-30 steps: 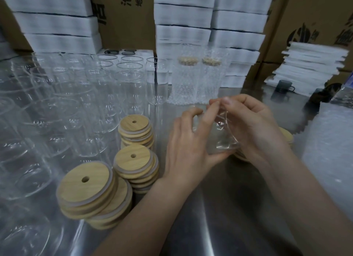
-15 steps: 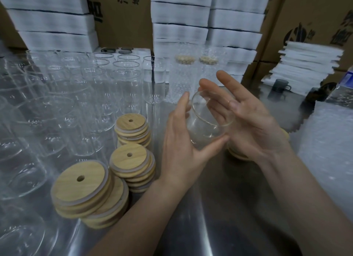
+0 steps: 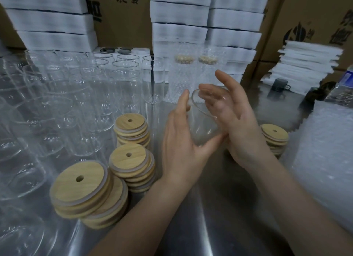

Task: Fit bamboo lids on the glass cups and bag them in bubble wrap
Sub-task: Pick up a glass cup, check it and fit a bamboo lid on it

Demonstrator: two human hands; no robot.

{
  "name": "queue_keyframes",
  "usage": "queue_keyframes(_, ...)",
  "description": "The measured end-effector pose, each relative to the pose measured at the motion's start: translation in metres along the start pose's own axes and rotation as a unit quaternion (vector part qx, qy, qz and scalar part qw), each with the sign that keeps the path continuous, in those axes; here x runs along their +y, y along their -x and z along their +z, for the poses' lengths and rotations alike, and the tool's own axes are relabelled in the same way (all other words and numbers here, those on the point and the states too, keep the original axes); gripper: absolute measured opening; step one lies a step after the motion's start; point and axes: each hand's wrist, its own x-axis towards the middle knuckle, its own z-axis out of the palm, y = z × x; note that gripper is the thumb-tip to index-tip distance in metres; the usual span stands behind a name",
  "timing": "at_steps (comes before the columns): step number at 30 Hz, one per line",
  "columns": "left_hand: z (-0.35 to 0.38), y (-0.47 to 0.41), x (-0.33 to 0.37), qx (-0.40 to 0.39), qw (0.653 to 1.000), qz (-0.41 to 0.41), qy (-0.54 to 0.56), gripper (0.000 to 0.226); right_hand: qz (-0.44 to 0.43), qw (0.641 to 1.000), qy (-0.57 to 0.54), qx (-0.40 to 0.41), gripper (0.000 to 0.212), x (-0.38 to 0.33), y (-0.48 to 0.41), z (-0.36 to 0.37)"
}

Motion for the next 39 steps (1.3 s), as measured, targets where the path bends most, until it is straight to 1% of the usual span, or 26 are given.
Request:
queue_keyframes(2,0.001,-0.002,0.006,0.016,0.99,-0.105,0.094,0.093,0.016,0.999,-0.032,0.012,0.067,-0.001,-0.001,0.0)
queue_keyframes(3,0.001,-0.004,0.009,0.03,0.974,-0.16,0.161,0.094,0.017,0.999,-0.042,0.014,0.059,0.0,-0.001,-0.002)
queue_keyframes(4,0.001,-0.007,0.01,0.046,0.948,-0.214,0.231,0.093,0.012,0.999,-0.035,0.014,0.052,0.0,0.0,-0.003)
queue_keyframes(6,-0.001,-0.015,0.009,0.055,0.877,-0.306,0.366,0.089,-0.011,1.0,0.026,0.002,0.044,-0.002,0.001,-0.005)
queue_keyframes(7,-0.003,-0.017,0.009,0.043,0.841,-0.334,0.423,0.086,-0.019,0.998,0.061,-0.015,0.041,-0.003,0.002,-0.005)
queue_keyframes(9,-0.006,-0.019,0.009,0.015,0.779,-0.378,0.5,0.083,-0.022,0.991,0.106,-0.072,0.037,-0.008,0.003,-0.007)
queue_keyframes(10,-0.008,-0.02,0.009,0.009,0.751,-0.402,0.524,0.081,-0.021,0.986,0.13,-0.105,0.039,-0.01,0.003,-0.008)
queue_keyframes(11,-0.009,-0.021,0.009,0.008,0.725,-0.425,0.542,0.08,-0.019,0.978,0.156,-0.137,0.045,-0.012,0.003,-0.01)
queue_keyframes(12,-0.01,-0.023,0.008,0.009,0.703,-0.443,0.556,0.08,-0.015,0.969,0.182,-0.167,0.056,-0.014,0.003,-0.012)
queue_keyframes(14,-0.011,-0.024,0.006,0.011,0.67,-0.463,0.58,0.082,0.001,0.949,0.23,-0.215,0.081,-0.016,0.004,-0.014)
queue_keyframes(16,-0.01,-0.024,0.005,0.008,0.649,-0.475,0.595,0.085,-0.011,0.929,0.284,-0.235,0.095,-0.017,0.005,-0.013)
queue_keyframes(18,-0.009,-0.022,0.002,-0.003,0.631,-0.48,0.61,0.088,-0.038,0.919,0.322,-0.223,0.097,-0.017,0.006,-0.01)
queue_keyframes(22,-0.01,-0.022,-0.006,-0.038,0.595,-0.487,0.639,0.096,-0.089,0.915,0.355,-0.169,0.088,-0.012,0.011,0.001)
queue_keyframes(24,-0.01,-0.021,-0.007,-0.041,0.589,-0.487,0.644,0.094,-0.112,0.917,0.357,-0.136,0.083,-0.009,0.014,0.006)
queue_keyframes(27,-0.009,-0.019,-0.003,-0.028,0.588,-0.494,0.64,0.091,-0.136,0.934,0.321,-0.076,0.071,-0.005,0.018,0.012)
queue_keyframes(30,-0.008,-0.018,0.001,-0.018,0.574,-0.508,0.642,0.091,-0.121,0.956,0.264,-0.031,0.054,-0.003,0.019,0.016)
queue_keyframes(32,-0.009,-0.019,0.0,-0.012,0.571,-0.507,0.646,0.088,-0.089,0.967,0.233,-0.041,0.047,-0.004,0.018,0.016)
queue_keyframes(33,-0.01,-0.019,0.0,-0.01,0.575,-0.503,0.645,0.086,-0.07,0.973,0.214,-0.057,0.043,-0.005,0.016,0.015)
queue_keyframes(36,-0.011,-0.02,-0.001,-0.006,0.601,-0.492,0.629,0.086,-0.023,0.984,0.141,-0.108,0.032,-0.011,0.012,0.008)
queue_keyframes(39,-0.013,-0.021,-0.001,-0.002,0.61,-0.494,0.62,0.088,0.004,0.978,0.128,-0.166,0.035,-0.015,0.007,-0.003)
